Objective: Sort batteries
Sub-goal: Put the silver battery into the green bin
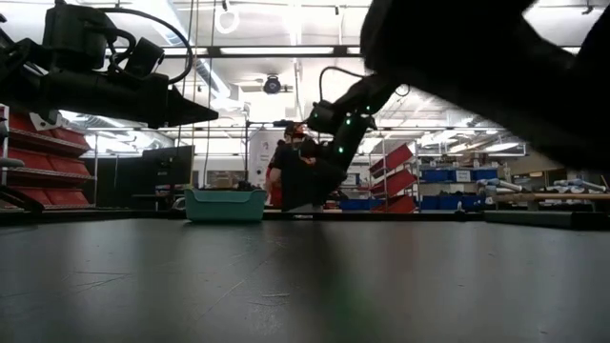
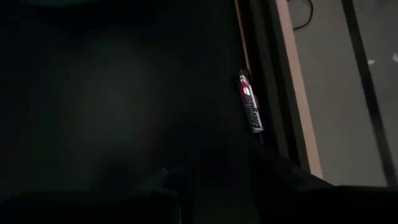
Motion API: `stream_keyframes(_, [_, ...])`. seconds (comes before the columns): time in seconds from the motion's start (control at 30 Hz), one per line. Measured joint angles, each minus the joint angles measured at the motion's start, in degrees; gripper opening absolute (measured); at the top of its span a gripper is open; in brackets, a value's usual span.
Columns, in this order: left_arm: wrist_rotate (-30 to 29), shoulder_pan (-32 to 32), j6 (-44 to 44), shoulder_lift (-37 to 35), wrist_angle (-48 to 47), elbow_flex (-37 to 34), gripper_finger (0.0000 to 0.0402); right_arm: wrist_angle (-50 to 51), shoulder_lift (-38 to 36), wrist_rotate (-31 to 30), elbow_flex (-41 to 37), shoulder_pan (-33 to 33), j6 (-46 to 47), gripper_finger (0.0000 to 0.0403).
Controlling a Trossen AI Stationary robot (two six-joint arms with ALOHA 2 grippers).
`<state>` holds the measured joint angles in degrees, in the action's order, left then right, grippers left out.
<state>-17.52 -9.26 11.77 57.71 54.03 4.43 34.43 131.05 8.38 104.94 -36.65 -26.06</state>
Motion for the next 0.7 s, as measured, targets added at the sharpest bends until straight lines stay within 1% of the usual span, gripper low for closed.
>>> stream_keyframes(0.13, [0.0, 0.0, 0.0, 0.0, 0.0, 0.0, 0.0044, 0.3, 2.2, -1.3, 1.5, -0.7, -4.7, 0.0121])
stream_keyframes(0.37, [0.0, 0.0, 0.1, 0.0, 0.2, 0.0, 0.0044, 0.1, 2.1, -2.5, 1.9, -1.0, -10.4, 0.0117])
stream_keyframes(0.43, [0.0, -0.1, 0.1, 0.0, 0.4, 0.0, 0.0044, -1.1, 2.6, -2.4, 1.9, -1.0, -11.6, 0.0115])
stream_keyframes(0.53, [0.0, -0.1, 0.0, 0.0, 0.5, 0.0, 0.0044, -2.3, 3.5, -0.1, 1.8, -1.1, -12.1, 0.0112])
stream_keyframes(0.7, [0.0, -0.1, -0.3, 0.0, 0.3, 0.0, 0.0044, -5.3, 3.3, -0.1, 2.0, -0.8, -13.3, 0.0102])
